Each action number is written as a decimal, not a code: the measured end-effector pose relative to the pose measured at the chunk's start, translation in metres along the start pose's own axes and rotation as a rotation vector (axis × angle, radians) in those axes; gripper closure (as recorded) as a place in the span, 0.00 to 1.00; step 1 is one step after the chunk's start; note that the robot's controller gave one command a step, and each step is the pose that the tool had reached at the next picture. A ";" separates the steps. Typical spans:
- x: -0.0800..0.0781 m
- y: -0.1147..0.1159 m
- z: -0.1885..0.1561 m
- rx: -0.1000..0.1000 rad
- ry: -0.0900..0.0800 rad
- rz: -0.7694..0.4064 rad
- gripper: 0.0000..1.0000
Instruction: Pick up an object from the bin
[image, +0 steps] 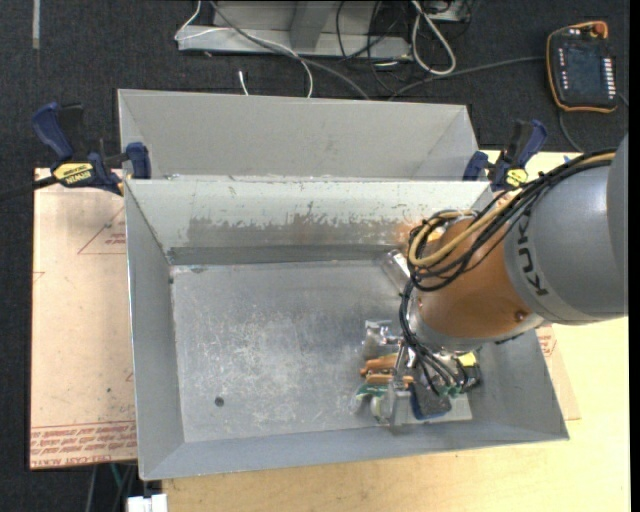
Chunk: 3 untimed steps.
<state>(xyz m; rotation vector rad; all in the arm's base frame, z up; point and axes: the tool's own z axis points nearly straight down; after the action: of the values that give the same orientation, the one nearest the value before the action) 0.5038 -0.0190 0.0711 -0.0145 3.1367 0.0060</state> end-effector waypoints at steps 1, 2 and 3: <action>-0.005 -0.001 -0.003 -0.002 -0.008 -0.044 1.00; -0.005 -0.001 -0.004 -0.002 -0.009 -0.044 1.00; -0.005 -0.001 -0.018 -0.002 -0.008 -0.044 1.00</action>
Offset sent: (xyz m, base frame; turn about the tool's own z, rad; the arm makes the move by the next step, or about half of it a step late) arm 0.0000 0.0000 0.0000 0.0000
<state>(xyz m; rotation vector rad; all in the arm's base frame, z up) 0.5085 -0.0195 0.0892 -0.0825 3.1274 0.0093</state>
